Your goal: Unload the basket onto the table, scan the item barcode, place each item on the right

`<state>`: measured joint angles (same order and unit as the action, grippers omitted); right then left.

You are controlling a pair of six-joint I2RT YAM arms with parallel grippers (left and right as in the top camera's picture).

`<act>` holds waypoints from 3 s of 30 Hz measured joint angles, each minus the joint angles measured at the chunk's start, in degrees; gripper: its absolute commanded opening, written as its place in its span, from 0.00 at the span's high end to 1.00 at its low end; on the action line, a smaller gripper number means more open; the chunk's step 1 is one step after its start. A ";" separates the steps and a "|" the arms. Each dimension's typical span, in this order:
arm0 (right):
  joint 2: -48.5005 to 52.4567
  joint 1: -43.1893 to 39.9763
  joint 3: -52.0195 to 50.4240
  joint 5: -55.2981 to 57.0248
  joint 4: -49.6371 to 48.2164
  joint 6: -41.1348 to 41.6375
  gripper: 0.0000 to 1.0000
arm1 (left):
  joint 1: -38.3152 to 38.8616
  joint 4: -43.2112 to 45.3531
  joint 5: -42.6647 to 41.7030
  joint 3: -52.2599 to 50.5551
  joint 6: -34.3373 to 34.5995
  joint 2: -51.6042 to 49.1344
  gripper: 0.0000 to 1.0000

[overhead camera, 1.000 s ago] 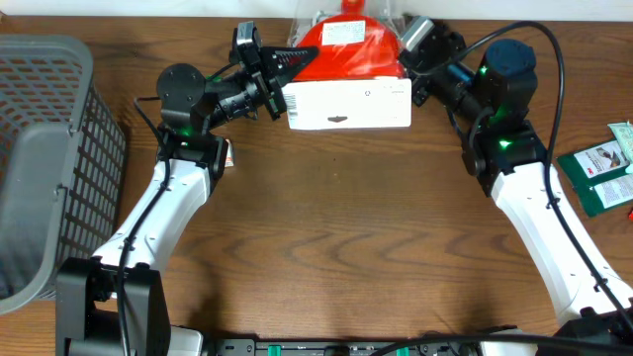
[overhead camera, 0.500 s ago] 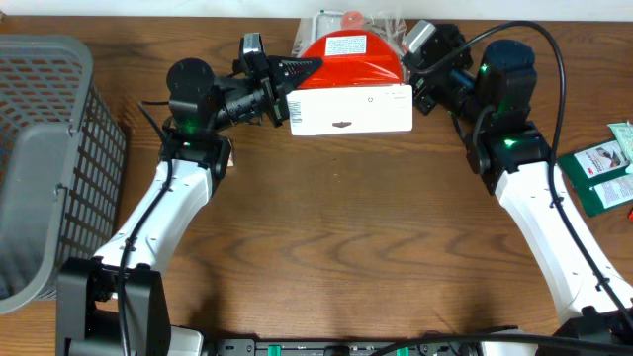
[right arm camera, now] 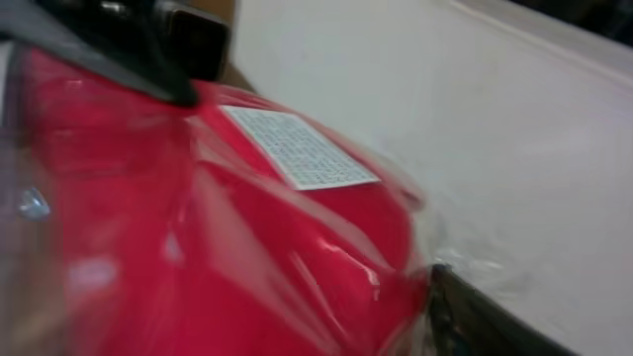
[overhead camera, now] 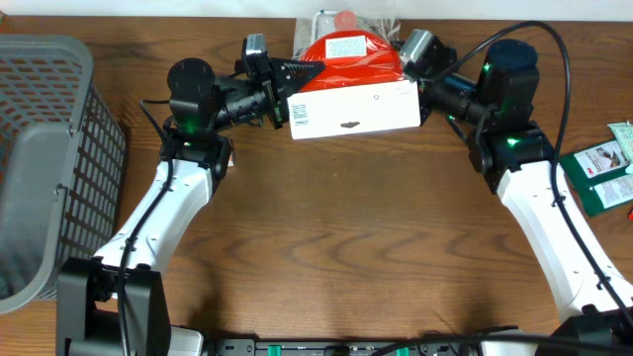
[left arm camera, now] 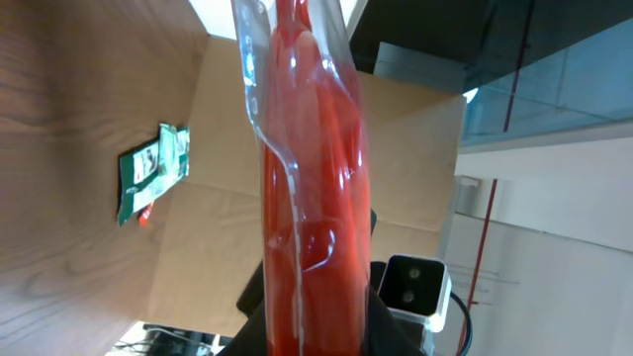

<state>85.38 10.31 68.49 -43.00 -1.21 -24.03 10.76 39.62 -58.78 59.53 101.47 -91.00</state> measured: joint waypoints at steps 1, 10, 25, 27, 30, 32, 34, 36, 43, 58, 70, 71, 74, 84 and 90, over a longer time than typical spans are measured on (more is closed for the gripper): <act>0.00 -0.17 0.00 -1.25 0.31 0.26 0.01 | 0.00 0.02 -0.07 0.00 -0.26 0.00 0.92; 0.00 -1.62 0.28 -6.08 13.57 2.08 0.01 | -0.68 -0.72 -1.01 -0.02 -2.19 -0.11 0.91; 0.00 -15.69 0.83 11.13 29.35 22.08 0.01 | -1.60 -0.70 -1.53 -0.02 -8.94 -0.52 0.91; 0.00 -18.75 0.96 6.14 28.92 23.69 0.01 | -1.99 -0.70 -2.14 -0.02 -10.01 -0.52 0.91; 0.00 -22.14 1.03 -3.28 23.45 28.61 0.06 | -2.67 -0.72 -3.04 -0.02 -12.11 -0.52 0.91; 0.00 -23.30 1.31 -8.04 19.74 33.92 0.14 | -2.91 -0.72 -3.58 -0.02 -13.51 -0.52 0.91; 0.00 -23.69 1.62 -12.98 17.27 42.38 0.09 | -3.13 -0.70 -4.11 -0.02 -14.73 -0.52 0.91; 0.33 -23.52 1.64 -17.68 15.04 49.59 0.02 | -3.17 -0.70 -4.55 -0.02 -15.63 -0.52 0.91; 6.71 -18.51 1.97 -26.10 11.21 66.51 0.06 | -3.17 -0.68 -7.08 -0.02 -16.22 -0.52 0.91; 19.23 -5.09 1.90 -31.45 -29.40 92.59 0.24 | -3.21 -0.70 -9.11 -0.02 -15.74 -0.61 0.91; 19.17 -5.90 2.34 -33.77 -34.49 106.27 0.99 | -3.56 -1.03 -10.78 -0.09 -15.74 -1.27 0.87; 19.17 -5.90 2.34 -33.88 -34.40 106.55 0.99 | -3.56 -1.05 -10.78 -0.09 -15.72 -1.27 0.84; 19.15 -5.97 2.34 -34.27 -34.58 106.95 0.99 | -3.54 -1.07 -11.17 -0.11 -15.74 -1.27 0.69; 19.15 -8.20 2.36 -38.82 -34.42 107.16 0.99 | -2.99 -0.85 -10.95 -0.22 -15.67 -1.27 0.36; 19.15 -10.01 2.36 -41.42 -34.45 107.60 0.99 | -2.78 -0.85 -10.93 -0.22 -17.20 -1.27 0.34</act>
<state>104.53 0.30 70.85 -84.42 -35.66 83.57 7.99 38.76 -69.71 59.31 84.27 -92.27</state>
